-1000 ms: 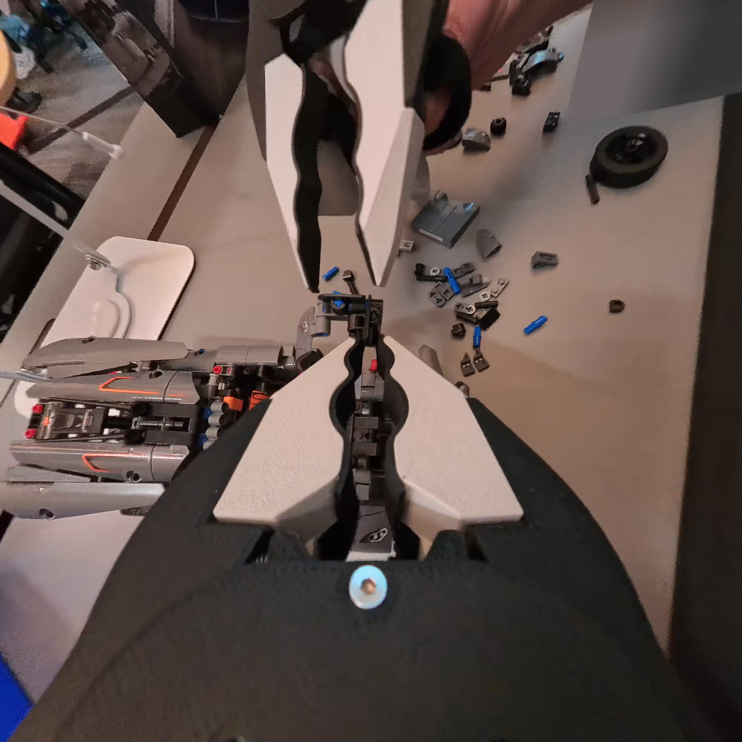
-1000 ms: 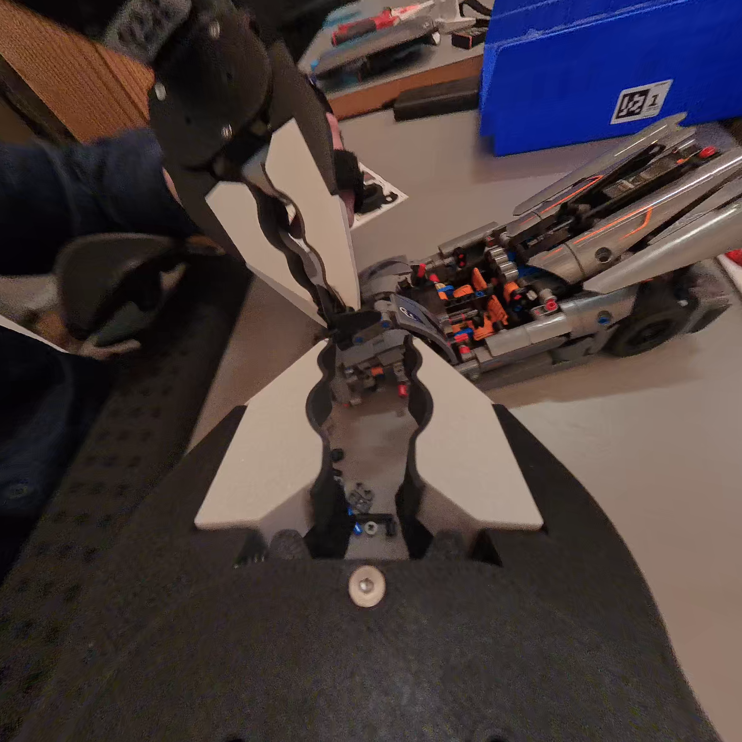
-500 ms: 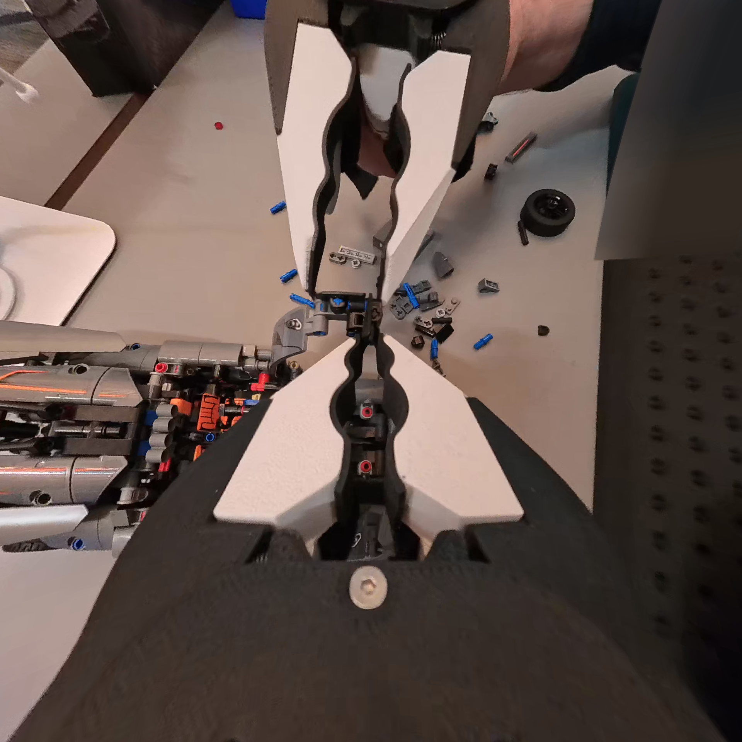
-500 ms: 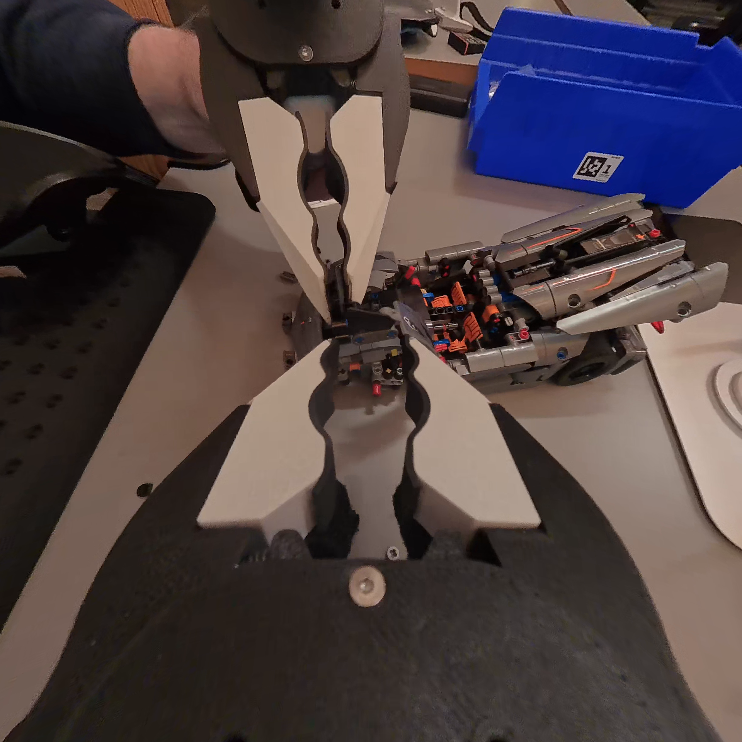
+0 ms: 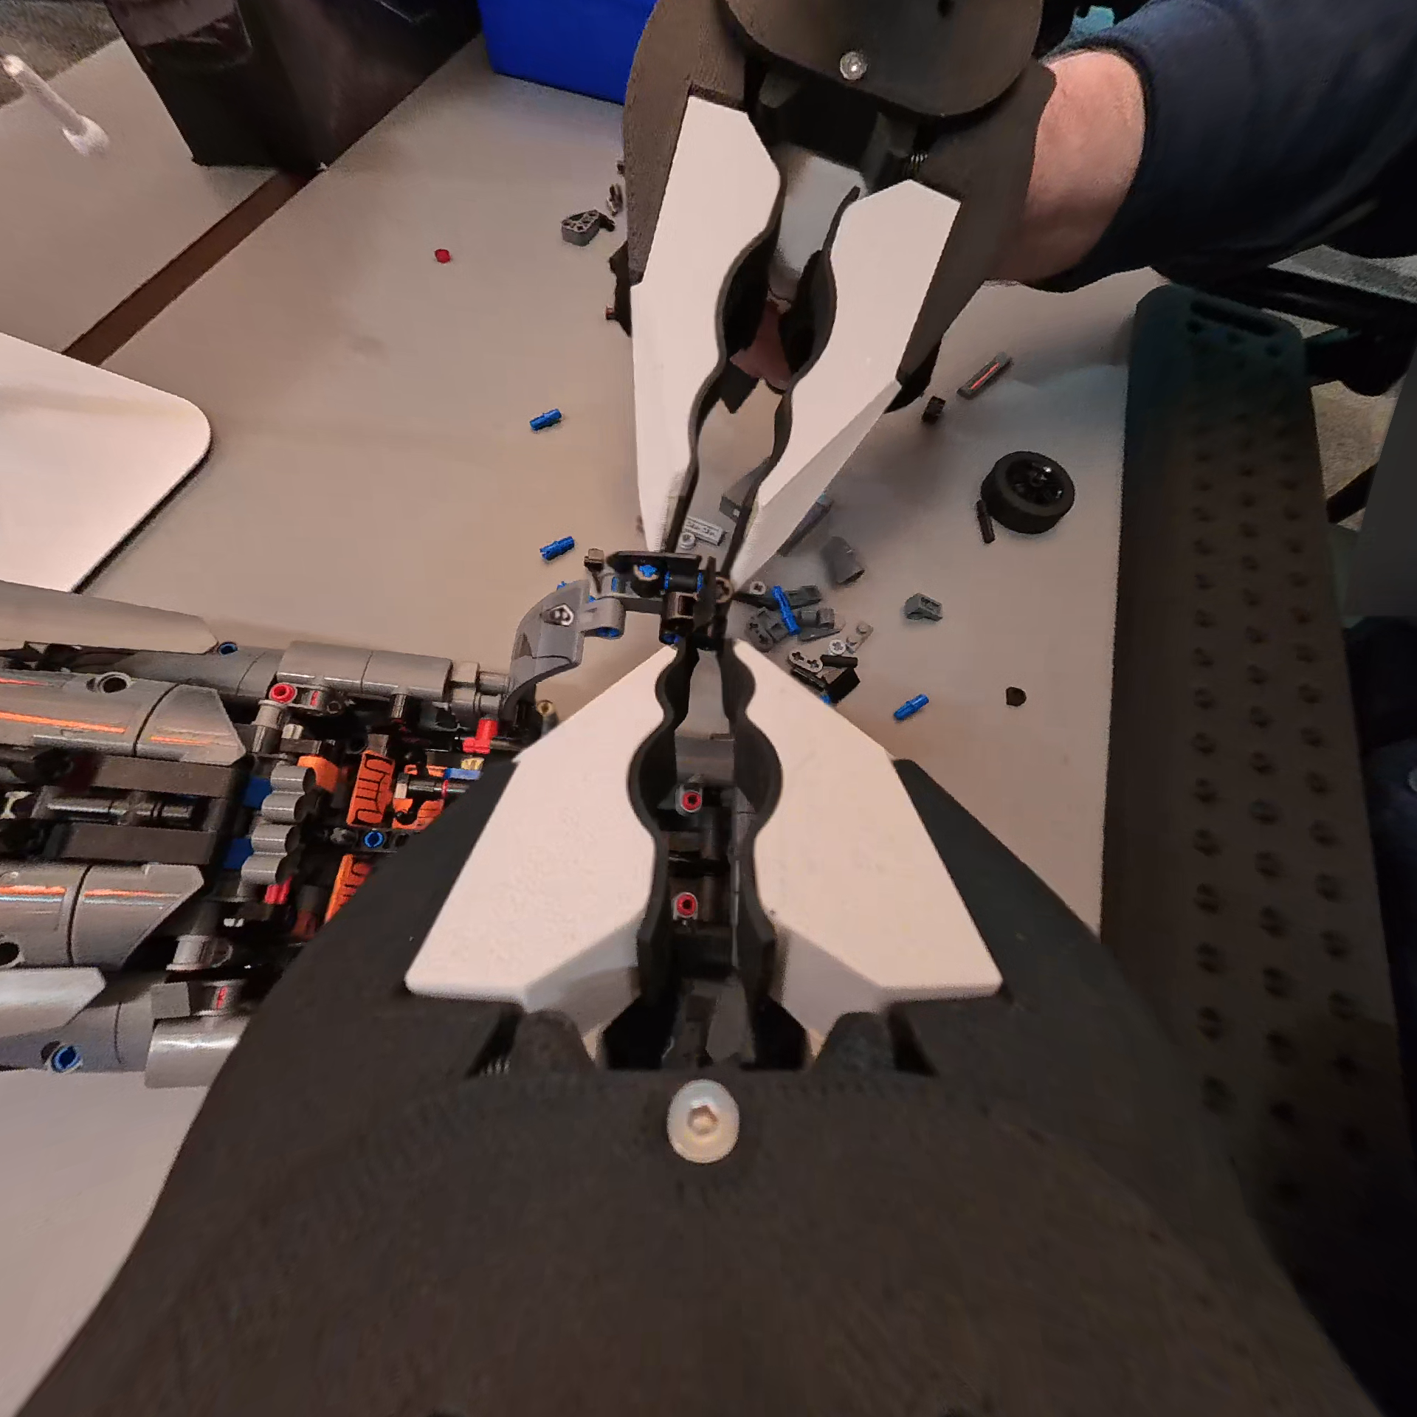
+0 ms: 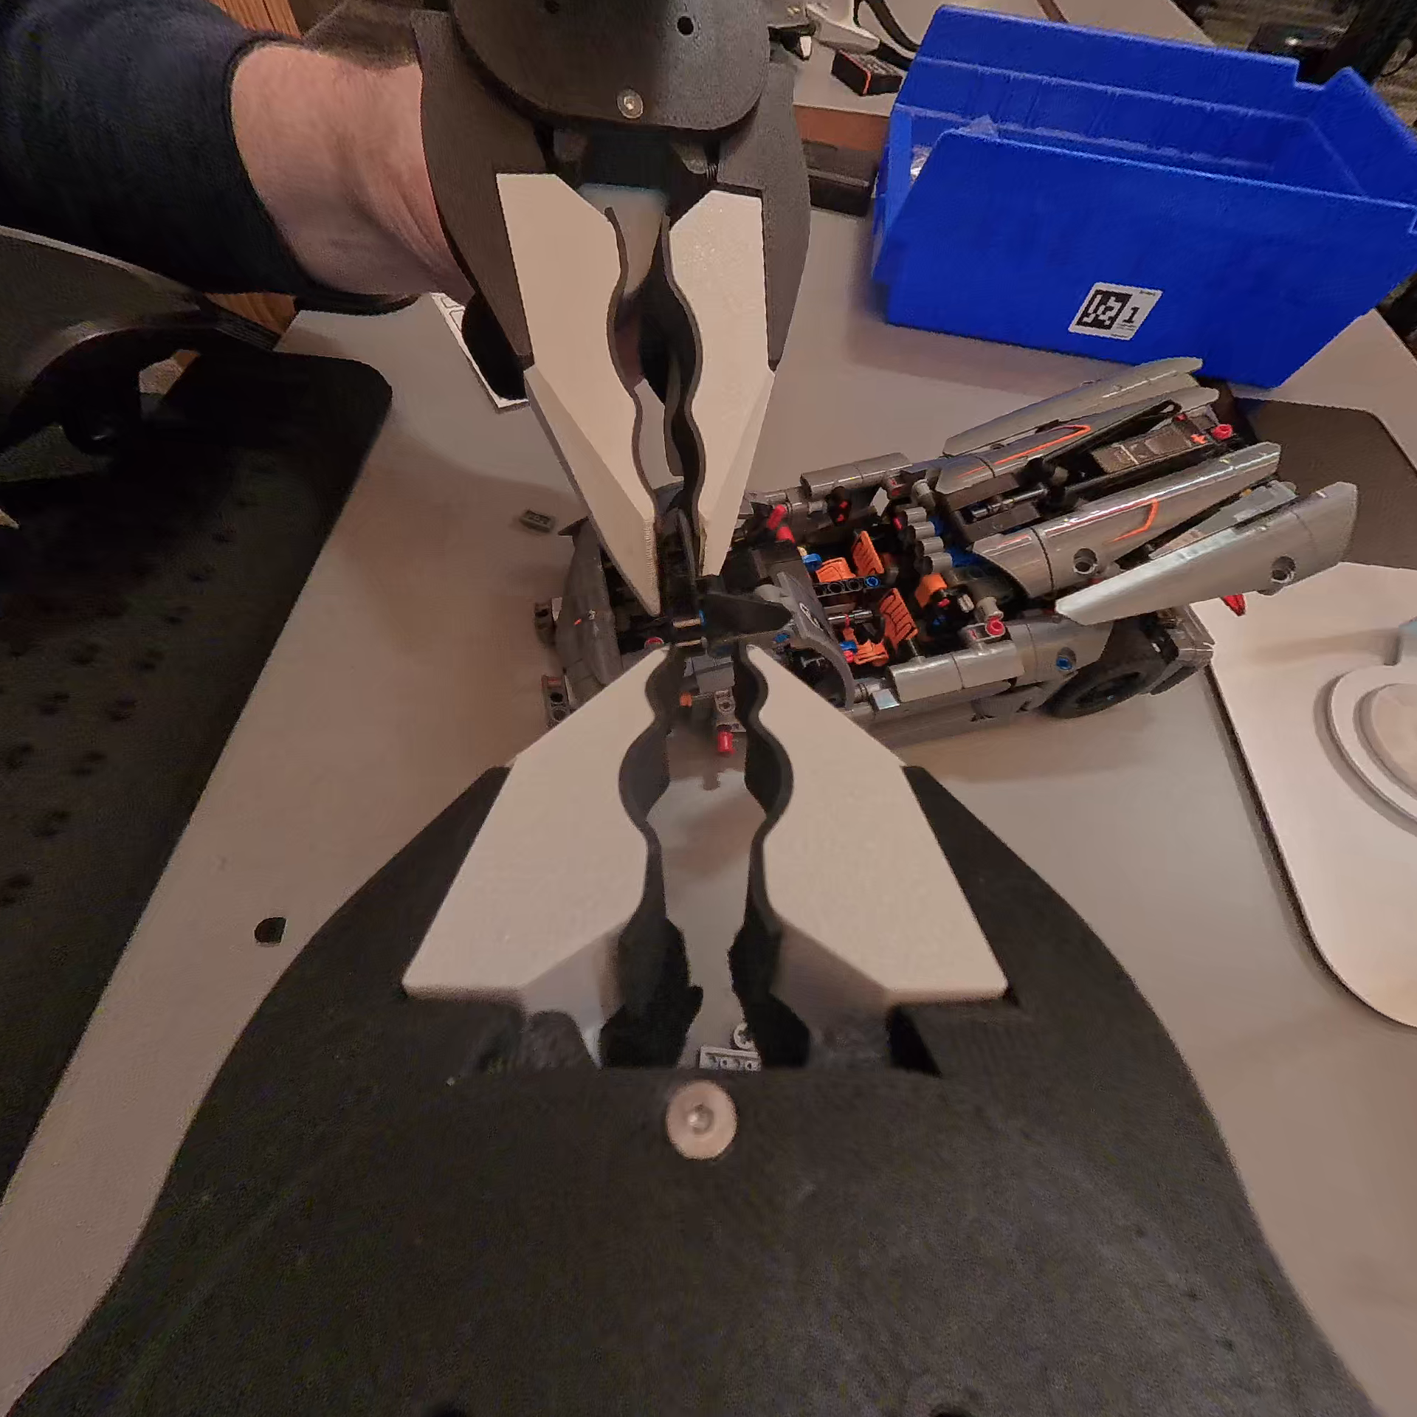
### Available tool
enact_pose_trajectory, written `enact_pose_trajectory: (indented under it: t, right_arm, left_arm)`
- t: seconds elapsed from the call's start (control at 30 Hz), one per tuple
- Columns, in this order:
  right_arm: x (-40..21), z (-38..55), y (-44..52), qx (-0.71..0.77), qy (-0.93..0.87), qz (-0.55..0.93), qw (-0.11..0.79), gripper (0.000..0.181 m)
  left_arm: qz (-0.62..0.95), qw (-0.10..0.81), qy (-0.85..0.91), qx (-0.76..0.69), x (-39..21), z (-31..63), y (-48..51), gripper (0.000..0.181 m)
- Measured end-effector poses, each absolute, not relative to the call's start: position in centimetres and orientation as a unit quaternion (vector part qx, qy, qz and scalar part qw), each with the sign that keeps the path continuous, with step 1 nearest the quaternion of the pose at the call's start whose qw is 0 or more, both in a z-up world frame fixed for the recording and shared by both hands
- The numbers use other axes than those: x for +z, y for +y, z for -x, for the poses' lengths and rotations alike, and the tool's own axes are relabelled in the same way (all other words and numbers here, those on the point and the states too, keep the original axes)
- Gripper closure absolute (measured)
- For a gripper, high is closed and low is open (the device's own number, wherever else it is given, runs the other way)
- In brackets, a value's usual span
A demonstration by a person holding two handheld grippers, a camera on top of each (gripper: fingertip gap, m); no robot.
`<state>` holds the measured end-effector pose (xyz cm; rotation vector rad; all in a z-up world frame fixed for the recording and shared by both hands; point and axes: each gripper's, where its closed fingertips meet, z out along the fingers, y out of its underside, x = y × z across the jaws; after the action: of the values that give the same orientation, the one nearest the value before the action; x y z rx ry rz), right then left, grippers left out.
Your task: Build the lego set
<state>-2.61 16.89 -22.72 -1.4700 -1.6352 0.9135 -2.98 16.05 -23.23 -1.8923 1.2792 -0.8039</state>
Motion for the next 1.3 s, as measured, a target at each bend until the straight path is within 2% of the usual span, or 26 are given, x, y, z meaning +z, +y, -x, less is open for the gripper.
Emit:
enact_pose_trajectory:
  t: [0.23,0.47,0.77,0.93,1.07,1.3]
  right_arm:
    - [-22.8,3.1,16.4,0.358,-0.637,0.572,0.371,0.17]
    - [-22.8,3.0,16.4,0.361,-0.635,0.575,0.368,0.17]
    - [-22.9,3.0,16.4,0.357,-0.639,0.572,0.371,0.17]
    - [-22.7,3.2,16.7,0.346,-0.635,0.572,0.387,0.16]
    - [-22.7,3.4,16.8,0.318,-0.64,0.565,0.412,0.153]
    - [-21.8,3.0,16.5,0.274,-0.663,0.541,0.439,0.17]
  left_arm:
    - [0.726,0.351,0.527,-0.267,-25.0,3.7,15.3,0.155]
    - [0.707,0.396,0.53,-0.251,-23.7,3.5,15.9,0.171]
    - [0.696,0.42,0.531,-0.237,-22.5,3.7,16.1,0.166]
    - [0.703,0.415,0.544,-0.195,-22.4,3.7,16.3,0.176]
    - [0.697,0.418,0.556,-0.175,-22.5,3.5,16.2,0.176]
    - [0.701,0.416,0.548,-0.186,-22.3,3.4,16.3,0.176]
